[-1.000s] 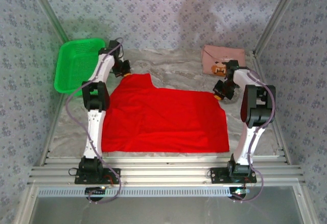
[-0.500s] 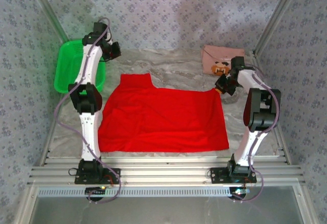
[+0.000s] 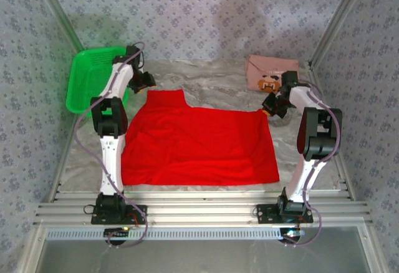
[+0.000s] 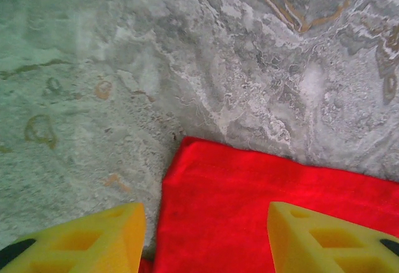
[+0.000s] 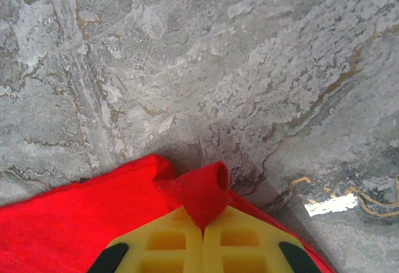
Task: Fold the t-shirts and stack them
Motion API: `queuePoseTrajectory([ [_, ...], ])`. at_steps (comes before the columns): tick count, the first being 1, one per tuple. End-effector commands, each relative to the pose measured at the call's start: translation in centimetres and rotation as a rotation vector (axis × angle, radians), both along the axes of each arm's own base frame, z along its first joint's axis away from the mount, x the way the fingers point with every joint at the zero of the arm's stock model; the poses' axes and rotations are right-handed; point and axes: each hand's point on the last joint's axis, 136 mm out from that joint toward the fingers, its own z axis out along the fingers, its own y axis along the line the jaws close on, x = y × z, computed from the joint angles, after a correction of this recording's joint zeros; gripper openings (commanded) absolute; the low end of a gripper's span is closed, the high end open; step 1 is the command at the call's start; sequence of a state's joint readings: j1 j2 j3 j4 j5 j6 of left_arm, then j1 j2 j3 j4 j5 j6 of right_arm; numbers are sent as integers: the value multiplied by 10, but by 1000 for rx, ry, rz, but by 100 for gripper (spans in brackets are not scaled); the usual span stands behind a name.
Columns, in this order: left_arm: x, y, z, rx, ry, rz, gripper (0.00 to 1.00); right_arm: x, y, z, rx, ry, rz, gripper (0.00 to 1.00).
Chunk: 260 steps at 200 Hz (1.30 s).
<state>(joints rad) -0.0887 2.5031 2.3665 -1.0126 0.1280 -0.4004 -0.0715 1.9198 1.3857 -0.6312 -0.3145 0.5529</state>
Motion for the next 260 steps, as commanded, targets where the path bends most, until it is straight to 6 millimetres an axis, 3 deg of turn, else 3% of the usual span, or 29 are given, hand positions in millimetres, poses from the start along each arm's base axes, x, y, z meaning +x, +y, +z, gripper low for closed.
queuePoseTrajectory([
  [1,6,-3,-10,53,-9,-19,54,-5,3,5,5,1,11,0],
  [54,7,0,-38,117,25,-14,50,-11,5,1,7,16,26,0],
  [92,13,6,-38,163,10,0,48,-13,7,0,12,18,34,0],
  [135,17,-3,-44,158,2,-13,47,-18,9,-1,20,33,53,0],
  [151,17,-9,-48,146,2,-26,41,-18,9,-1,22,35,61,0],
  [184,9,-13,-53,156,34,-47,17,-19,9,1,22,32,61,0],
  [214,17,-12,-30,158,-16,-44,0,-18,9,3,25,25,60,0],
  [260,28,-13,52,139,-174,-52,0,-5,4,27,15,-59,36,0],
])
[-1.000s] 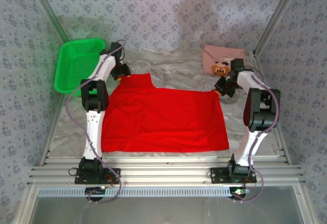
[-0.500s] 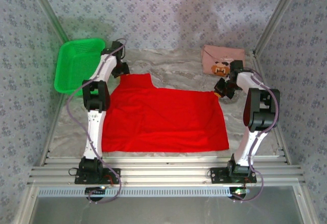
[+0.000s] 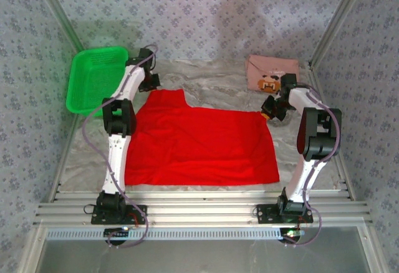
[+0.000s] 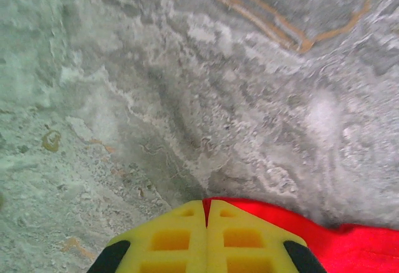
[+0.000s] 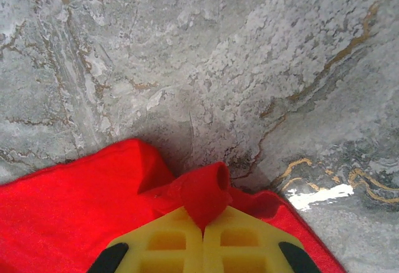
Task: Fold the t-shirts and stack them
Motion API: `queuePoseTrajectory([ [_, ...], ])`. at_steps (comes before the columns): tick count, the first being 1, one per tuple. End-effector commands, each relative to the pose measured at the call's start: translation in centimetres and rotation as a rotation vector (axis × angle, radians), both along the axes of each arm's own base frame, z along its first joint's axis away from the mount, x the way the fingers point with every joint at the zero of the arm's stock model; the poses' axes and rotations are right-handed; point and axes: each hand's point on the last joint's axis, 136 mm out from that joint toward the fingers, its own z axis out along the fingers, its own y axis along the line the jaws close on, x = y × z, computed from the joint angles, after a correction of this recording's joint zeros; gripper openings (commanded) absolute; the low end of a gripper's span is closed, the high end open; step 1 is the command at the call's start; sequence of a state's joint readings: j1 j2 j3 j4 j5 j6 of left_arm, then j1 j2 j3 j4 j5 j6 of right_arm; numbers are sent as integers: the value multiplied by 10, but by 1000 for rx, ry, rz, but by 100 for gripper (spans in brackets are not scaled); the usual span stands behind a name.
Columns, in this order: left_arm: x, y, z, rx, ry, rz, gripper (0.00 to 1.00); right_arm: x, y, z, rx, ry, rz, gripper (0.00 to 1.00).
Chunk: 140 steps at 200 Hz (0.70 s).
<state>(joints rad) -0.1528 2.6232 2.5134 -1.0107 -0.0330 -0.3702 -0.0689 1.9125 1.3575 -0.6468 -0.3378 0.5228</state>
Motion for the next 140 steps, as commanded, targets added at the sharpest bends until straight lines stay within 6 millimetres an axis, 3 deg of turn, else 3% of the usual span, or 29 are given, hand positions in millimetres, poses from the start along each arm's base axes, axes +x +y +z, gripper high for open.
queuePoseTrajectory([
  [1,6,-1,72,-20,-125,-26,0,7,-2,33,1,-88,-2,0],
  [47,1,2,134,-45,-231,-49,0,13,-5,52,-7,-136,4,0],
  [100,-20,7,166,-55,-287,-74,0,15,-5,61,-23,-171,22,0],
  [140,-44,10,195,-97,-344,-77,0,5,-2,65,-34,-177,40,0],
])
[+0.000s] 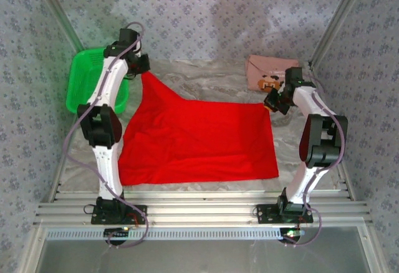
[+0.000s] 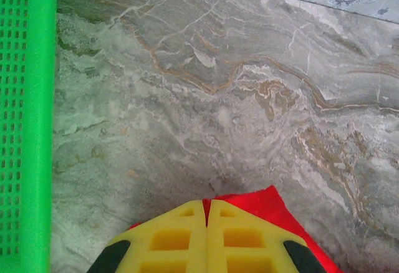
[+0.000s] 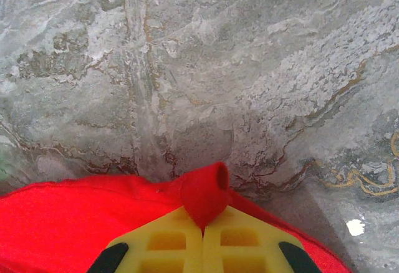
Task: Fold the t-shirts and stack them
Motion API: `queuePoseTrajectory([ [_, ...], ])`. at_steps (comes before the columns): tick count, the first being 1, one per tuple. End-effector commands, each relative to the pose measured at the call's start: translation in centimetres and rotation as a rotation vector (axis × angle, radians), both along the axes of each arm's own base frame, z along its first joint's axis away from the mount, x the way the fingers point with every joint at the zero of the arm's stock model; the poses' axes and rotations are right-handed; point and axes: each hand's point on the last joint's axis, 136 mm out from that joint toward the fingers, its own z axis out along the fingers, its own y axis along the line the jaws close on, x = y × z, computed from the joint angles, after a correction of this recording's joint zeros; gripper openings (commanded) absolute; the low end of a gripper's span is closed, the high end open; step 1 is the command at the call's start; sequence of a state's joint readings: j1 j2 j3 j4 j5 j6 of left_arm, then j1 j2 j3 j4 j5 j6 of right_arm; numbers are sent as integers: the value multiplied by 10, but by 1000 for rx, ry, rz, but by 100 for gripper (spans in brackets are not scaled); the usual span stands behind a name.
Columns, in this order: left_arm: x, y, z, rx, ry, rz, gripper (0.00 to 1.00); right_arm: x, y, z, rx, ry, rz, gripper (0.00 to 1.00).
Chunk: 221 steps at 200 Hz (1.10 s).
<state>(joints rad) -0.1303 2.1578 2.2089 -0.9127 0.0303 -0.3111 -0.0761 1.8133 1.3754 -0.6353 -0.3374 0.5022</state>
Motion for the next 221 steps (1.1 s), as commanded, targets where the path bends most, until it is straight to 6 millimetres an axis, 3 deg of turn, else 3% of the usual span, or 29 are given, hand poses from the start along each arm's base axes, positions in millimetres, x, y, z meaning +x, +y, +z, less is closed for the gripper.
queuePoseTrajectory([
  [1,-9,3,37,-34,-92,-19,0,-7,2,18,-19,-41,27,0],
  [32,-37,4,51,-76,-118,-24,0,-19,4,25,-31,-51,42,0],
  [37,-44,4,45,-82,-102,-26,0,-22,4,25,-33,-48,44,0],
  [93,-110,1,49,-143,-121,-53,0,-59,7,27,-56,-36,72,0],
  [96,-113,2,48,-143,-121,-55,0,-67,6,17,-57,-9,72,0],
  [160,-194,6,18,-186,-64,-23,0,-103,7,-6,-61,44,74,0],
  [221,-270,25,-33,-156,48,77,0,-133,5,-25,-49,110,31,0],
])
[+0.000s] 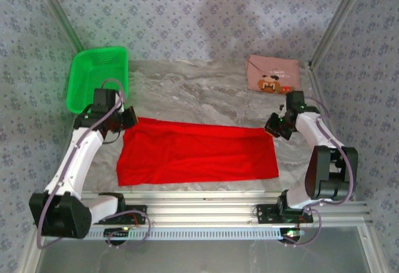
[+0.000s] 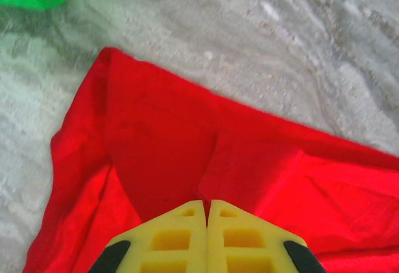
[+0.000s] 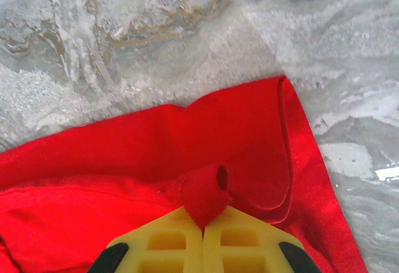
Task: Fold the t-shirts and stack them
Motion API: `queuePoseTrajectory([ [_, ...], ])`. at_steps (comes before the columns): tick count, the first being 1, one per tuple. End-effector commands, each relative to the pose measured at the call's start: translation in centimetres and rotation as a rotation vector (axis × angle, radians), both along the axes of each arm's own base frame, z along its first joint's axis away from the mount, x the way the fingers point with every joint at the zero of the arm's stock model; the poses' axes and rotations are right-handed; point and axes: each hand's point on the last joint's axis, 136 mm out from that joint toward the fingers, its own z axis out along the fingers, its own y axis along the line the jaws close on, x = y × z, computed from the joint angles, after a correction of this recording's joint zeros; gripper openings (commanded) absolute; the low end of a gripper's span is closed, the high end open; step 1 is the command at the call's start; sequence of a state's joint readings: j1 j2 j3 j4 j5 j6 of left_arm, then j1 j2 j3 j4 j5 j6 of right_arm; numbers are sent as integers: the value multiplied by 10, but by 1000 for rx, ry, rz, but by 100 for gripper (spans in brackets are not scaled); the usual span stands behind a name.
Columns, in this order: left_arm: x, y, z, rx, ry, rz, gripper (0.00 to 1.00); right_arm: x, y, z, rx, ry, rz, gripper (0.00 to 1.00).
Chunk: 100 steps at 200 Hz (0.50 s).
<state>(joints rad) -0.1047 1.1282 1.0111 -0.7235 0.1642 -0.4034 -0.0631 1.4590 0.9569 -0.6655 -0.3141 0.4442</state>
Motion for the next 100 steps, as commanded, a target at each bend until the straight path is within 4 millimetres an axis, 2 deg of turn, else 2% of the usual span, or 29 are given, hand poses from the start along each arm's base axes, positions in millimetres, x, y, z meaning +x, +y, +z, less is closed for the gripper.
queuePoseTrajectory([
  [1,-24,9,-15,7,46,55,0,-16,-5,-7,-15,32,-27,0],
  [32,-44,17,-31,23,72,97,0,-27,-5,-17,-13,51,-39,0],
  [75,-60,23,-38,37,76,130,0,-40,-4,-24,-7,78,-38,0],
  [100,-70,24,-50,29,100,145,0,-44,-5,-28,-7,87,-39,0],
])
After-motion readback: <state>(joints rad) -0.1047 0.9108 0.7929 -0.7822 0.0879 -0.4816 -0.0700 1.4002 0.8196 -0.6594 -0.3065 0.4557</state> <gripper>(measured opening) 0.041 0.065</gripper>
